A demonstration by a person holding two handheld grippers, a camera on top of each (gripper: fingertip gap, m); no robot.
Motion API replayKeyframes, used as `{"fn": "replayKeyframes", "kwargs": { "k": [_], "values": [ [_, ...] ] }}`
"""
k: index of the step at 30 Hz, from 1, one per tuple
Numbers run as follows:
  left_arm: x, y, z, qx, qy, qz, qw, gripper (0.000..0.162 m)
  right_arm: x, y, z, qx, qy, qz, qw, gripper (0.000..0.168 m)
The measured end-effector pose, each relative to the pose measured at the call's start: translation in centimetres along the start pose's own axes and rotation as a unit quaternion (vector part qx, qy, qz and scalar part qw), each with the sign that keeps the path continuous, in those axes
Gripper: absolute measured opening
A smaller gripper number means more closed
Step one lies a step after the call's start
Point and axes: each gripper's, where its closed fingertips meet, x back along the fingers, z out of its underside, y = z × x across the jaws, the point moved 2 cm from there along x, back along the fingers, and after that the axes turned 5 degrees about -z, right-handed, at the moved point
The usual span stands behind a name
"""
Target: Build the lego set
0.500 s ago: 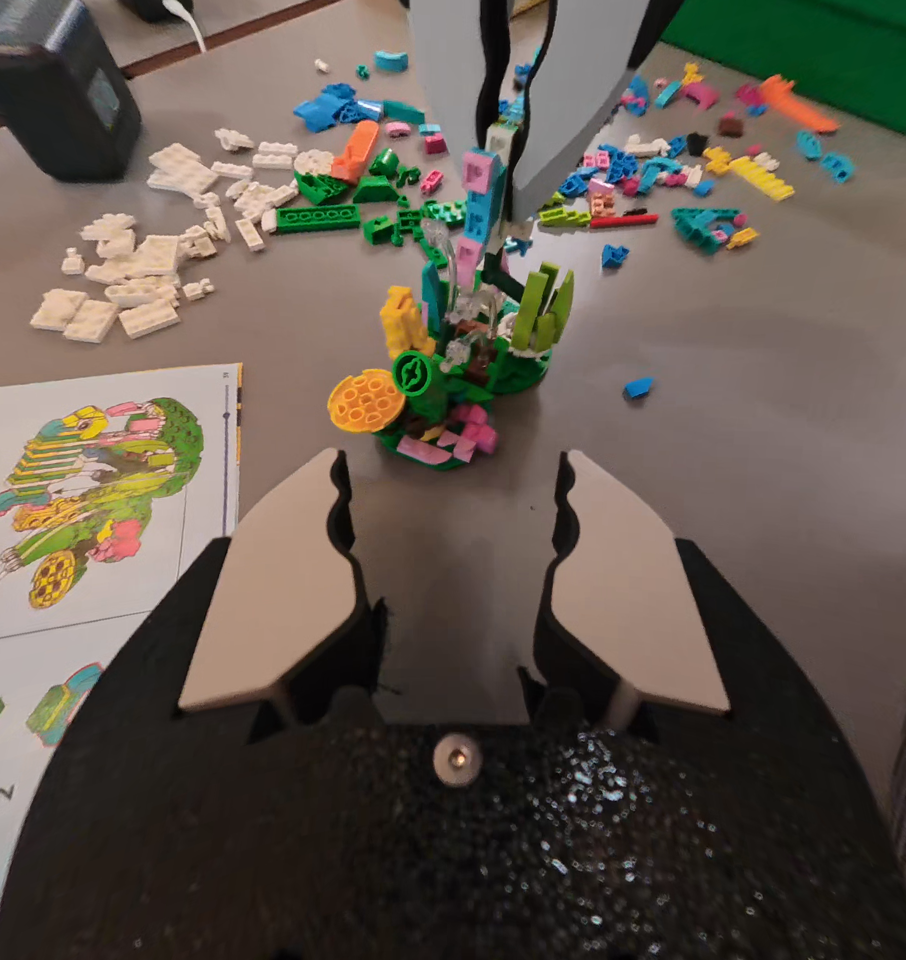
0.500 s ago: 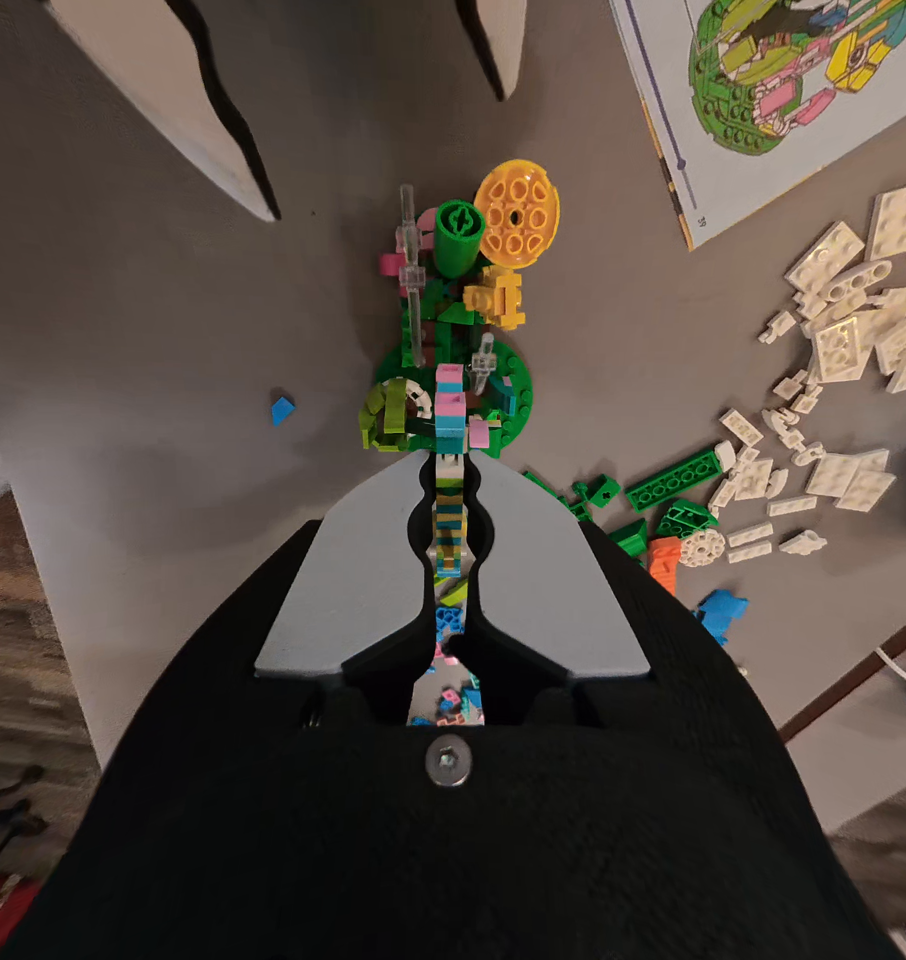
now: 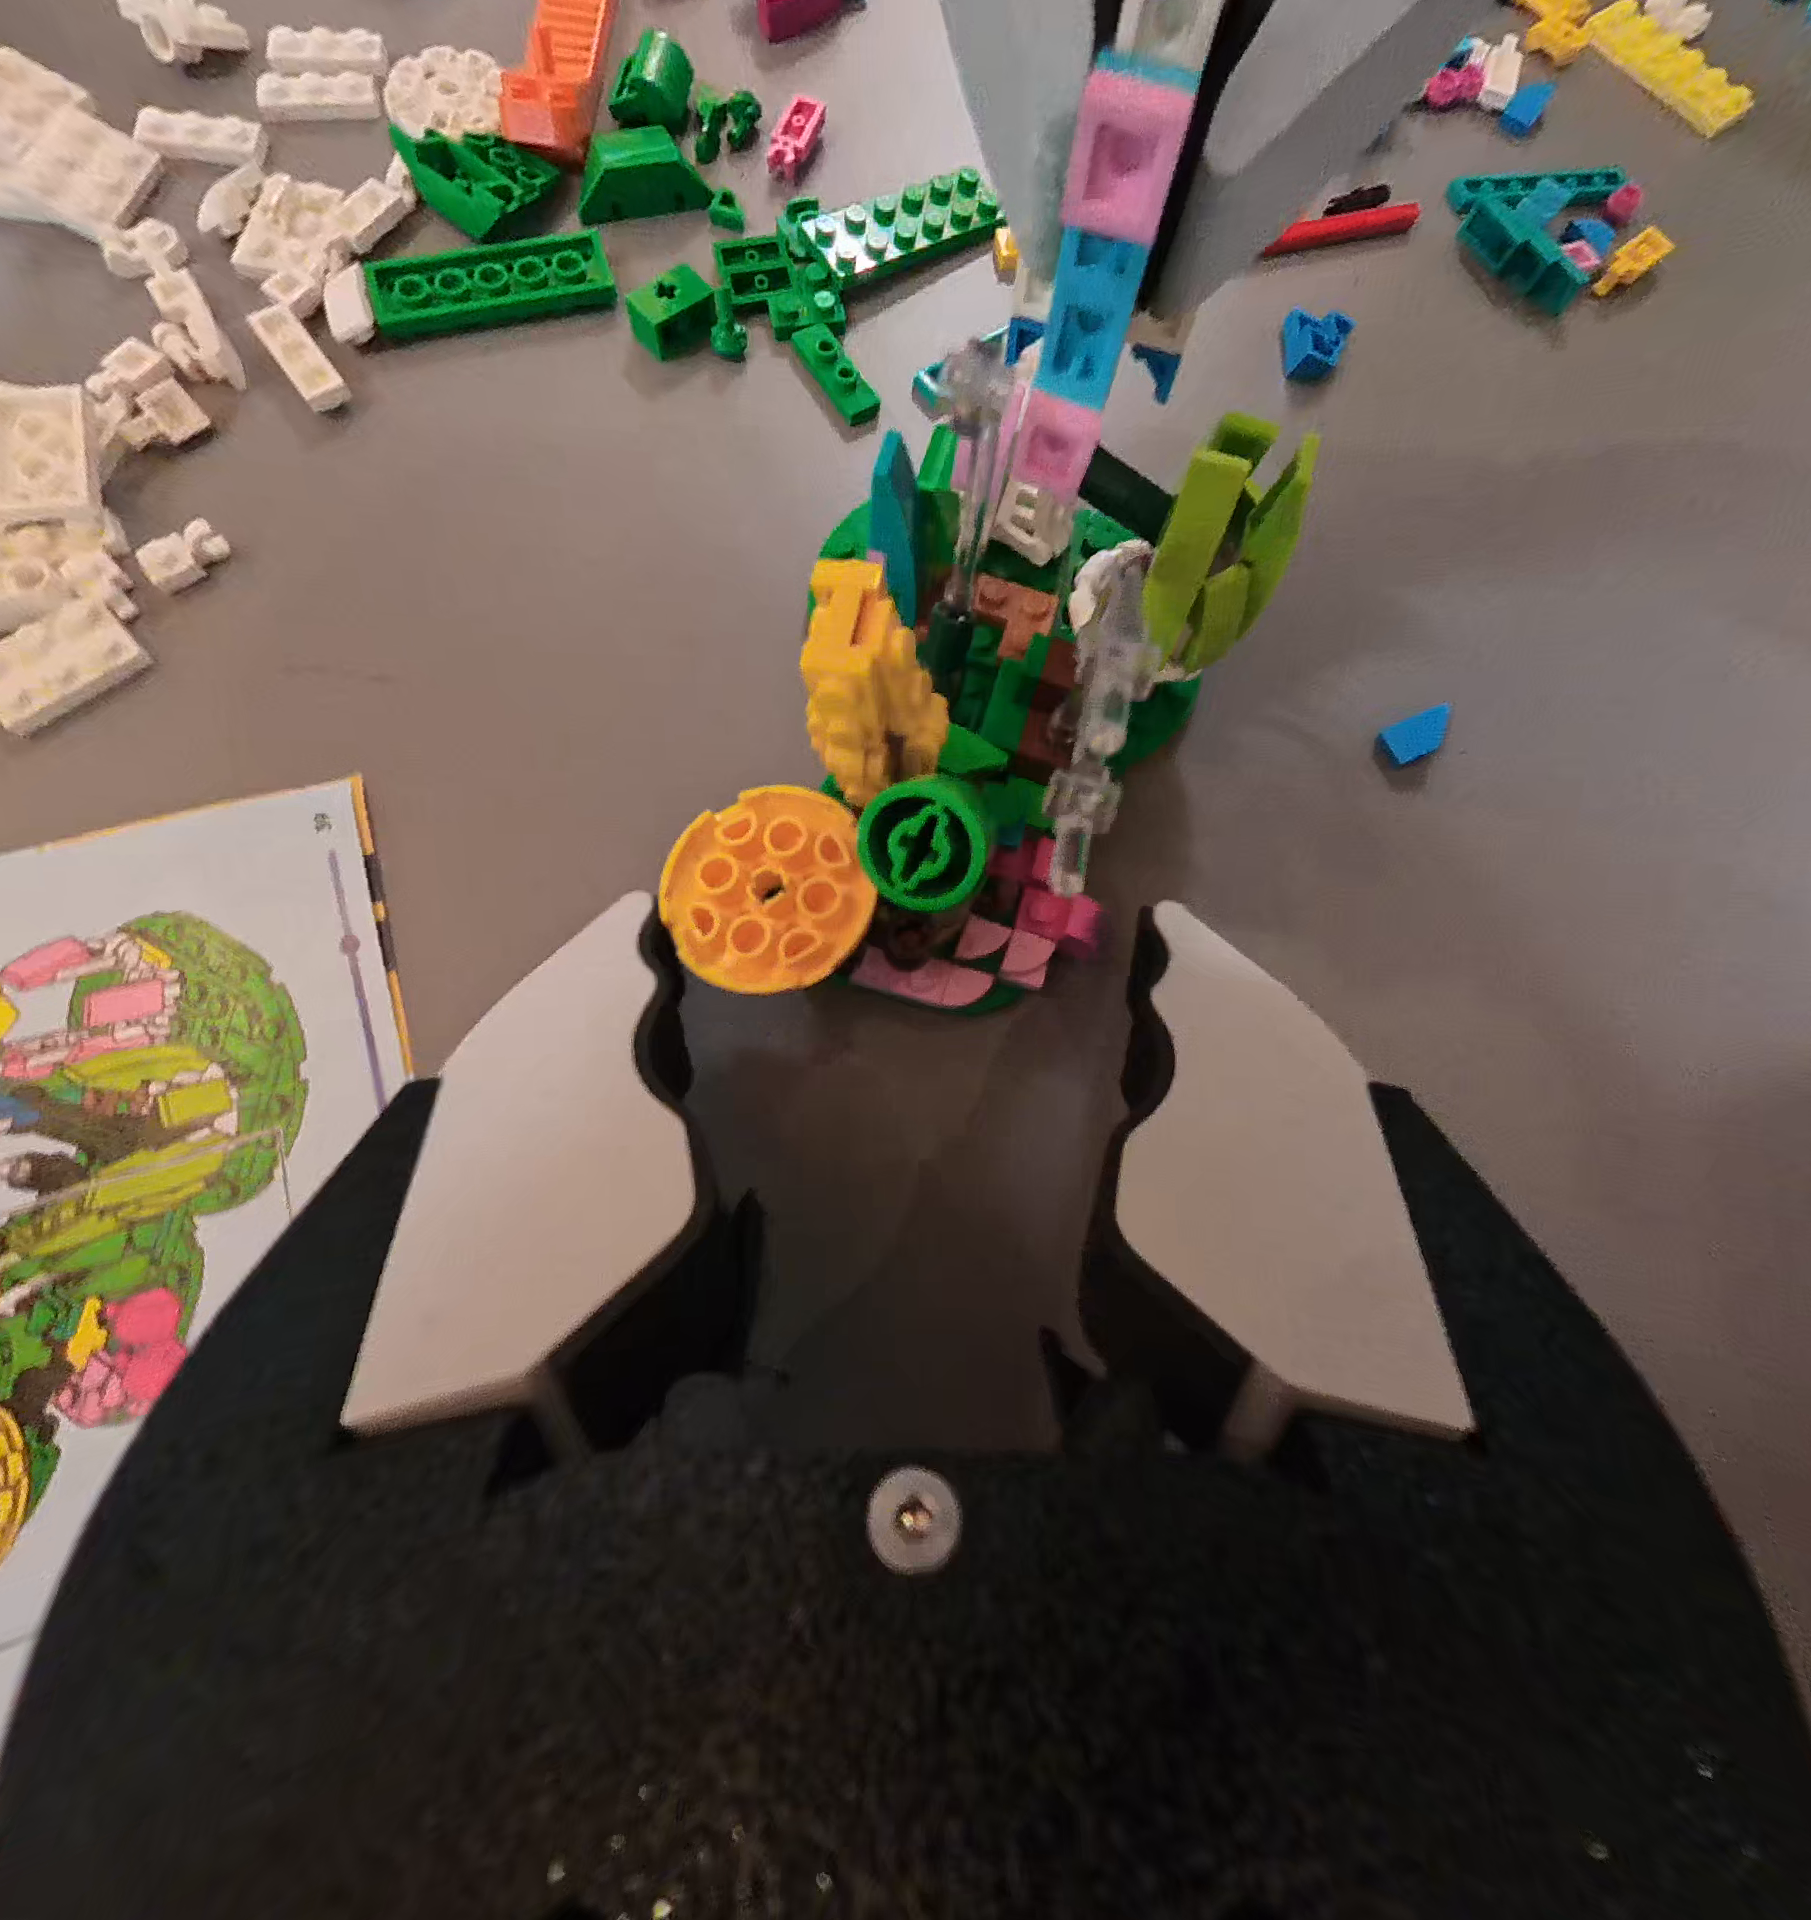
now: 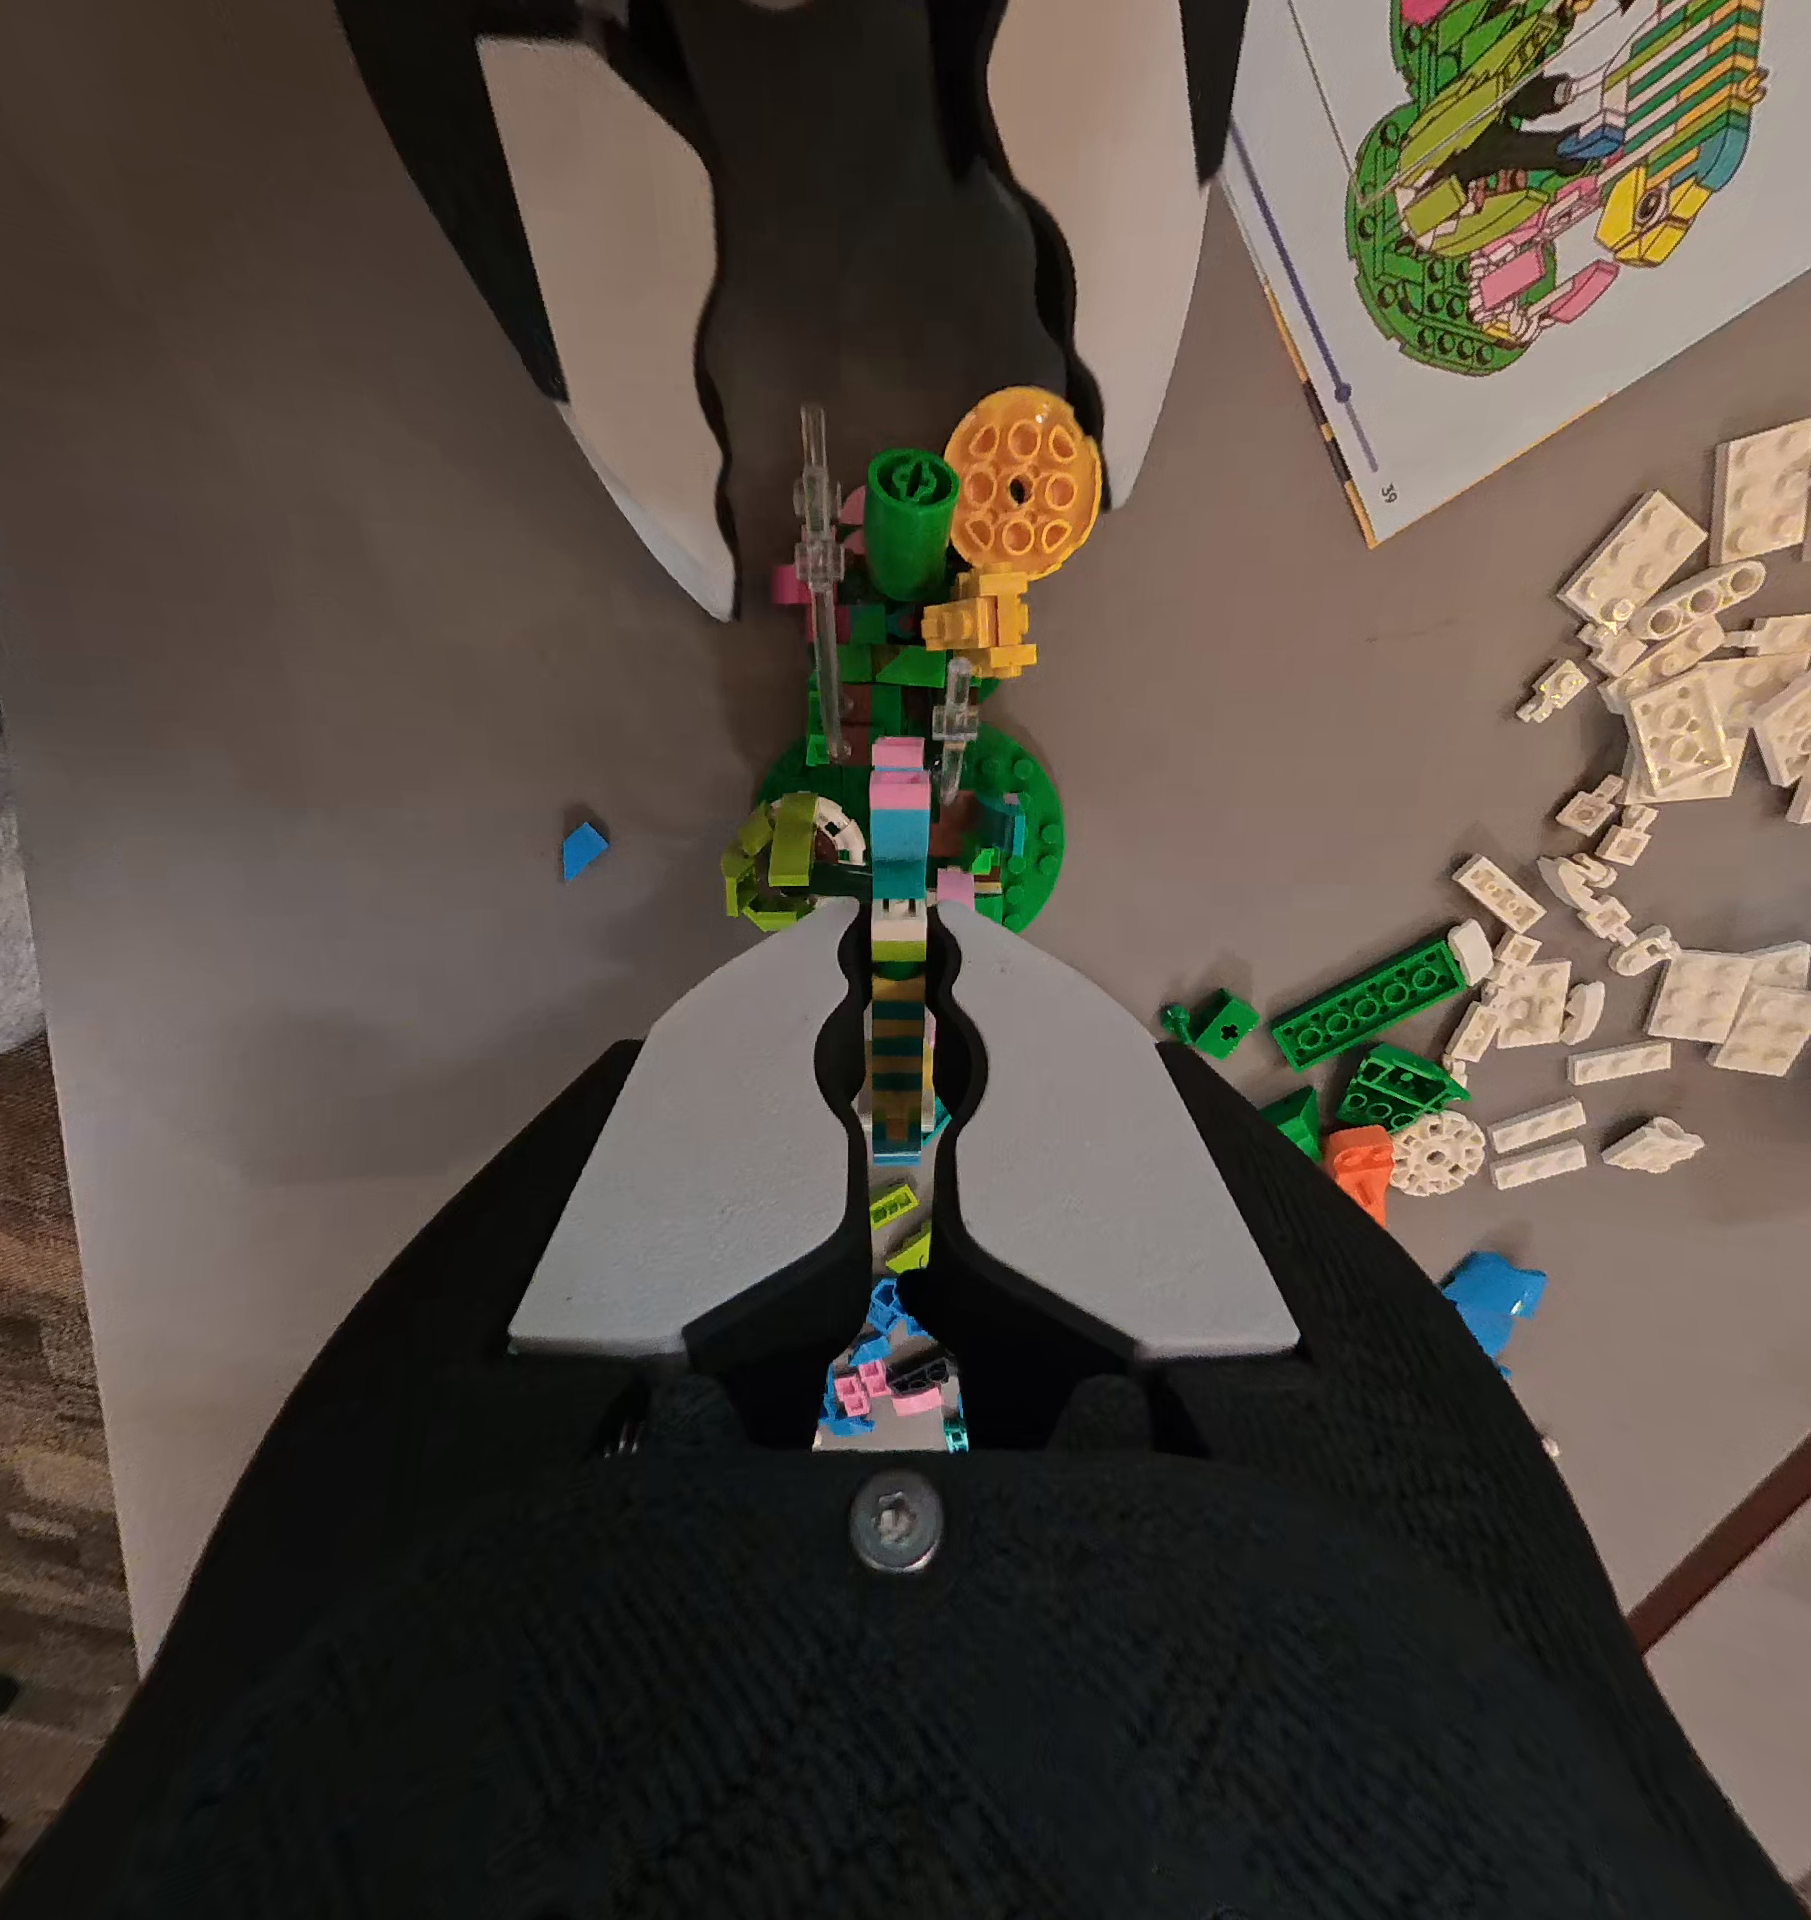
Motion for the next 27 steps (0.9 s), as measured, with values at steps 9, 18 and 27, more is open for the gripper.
{"fn": "replayKeyframes", "kwargs": {
  "k": [9,18,27],
  "values": [
    [-0.3,0.1,-0.7,0.003,-0.023,0.011,1.0,0.073,0.1,0.1,0.5,-0.002,0.011,0.008,1.0,0.007],
    [0.0,0.2,-1.3,0.004,-0.043,0.003,0.999,0.06,0.1,0.0,0.9,-0.043,0.003,0.014,0.999,0.007],
    [0.3,-0.3,-0.6,0.009,-0.025,0.02,0.999,0.073,0.2,0.0,1.2,-0.072,-0.01,0.017,0.997,0.021]
  ]
}}
